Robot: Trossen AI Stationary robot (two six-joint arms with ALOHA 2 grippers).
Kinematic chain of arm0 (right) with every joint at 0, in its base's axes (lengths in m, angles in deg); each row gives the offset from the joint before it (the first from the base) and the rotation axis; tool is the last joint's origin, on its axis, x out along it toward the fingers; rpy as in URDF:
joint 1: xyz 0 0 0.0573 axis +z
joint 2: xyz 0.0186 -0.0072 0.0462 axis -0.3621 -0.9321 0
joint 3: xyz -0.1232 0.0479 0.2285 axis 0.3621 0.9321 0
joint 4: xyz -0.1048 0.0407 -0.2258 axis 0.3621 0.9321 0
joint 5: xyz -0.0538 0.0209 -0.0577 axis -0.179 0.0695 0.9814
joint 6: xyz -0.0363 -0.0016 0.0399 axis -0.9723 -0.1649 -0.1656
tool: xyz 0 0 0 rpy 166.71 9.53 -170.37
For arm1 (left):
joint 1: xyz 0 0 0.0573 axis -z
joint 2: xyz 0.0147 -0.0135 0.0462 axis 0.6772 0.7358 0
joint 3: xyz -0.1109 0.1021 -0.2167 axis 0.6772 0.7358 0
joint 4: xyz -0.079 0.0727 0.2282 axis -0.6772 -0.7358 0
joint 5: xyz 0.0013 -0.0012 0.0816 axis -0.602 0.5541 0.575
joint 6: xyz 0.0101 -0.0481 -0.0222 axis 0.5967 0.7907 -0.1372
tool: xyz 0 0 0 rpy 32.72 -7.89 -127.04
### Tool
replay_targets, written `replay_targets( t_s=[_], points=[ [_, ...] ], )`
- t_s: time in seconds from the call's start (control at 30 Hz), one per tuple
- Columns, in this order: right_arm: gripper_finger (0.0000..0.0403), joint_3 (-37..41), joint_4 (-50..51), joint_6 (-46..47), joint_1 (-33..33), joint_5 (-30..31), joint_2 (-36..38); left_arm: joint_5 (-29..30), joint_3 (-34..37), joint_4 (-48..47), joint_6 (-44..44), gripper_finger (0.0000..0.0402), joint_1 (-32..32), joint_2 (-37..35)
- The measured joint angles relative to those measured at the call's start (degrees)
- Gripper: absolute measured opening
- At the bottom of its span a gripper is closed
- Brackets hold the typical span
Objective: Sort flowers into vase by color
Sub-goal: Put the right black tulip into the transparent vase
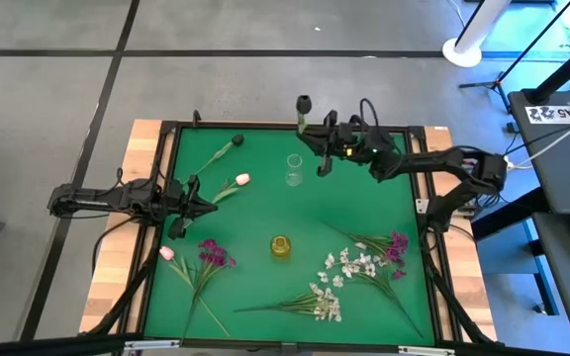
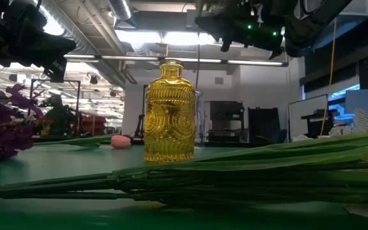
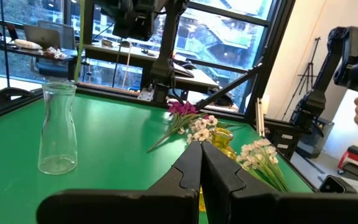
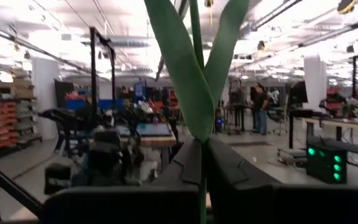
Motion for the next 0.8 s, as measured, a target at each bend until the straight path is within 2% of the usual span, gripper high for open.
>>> replay_targets(
  t_s=[0.33, 0.57, 0.8],
  points=[
    [0.0005, 0.0, 1.4, -1.7, 0.0, 1.5, -2.8, 0.0, 0.0, 0.0, 0.0, 0.0, 0.0, 0.0],
    [0.0005, 0.0, -2.5, -0.3, 0.0, 0.9, -2.7, 0.0, 0.0, 0.0, 0.0, 0.0, 0.0, 0.0],
    [0.0011, 0.0, 8.4, -2.3, 0.0, 2.1, -2.7, 0.0, 0.0, 0.0, 0.0, 0.0, 0.0, 0.0]
  ],
)
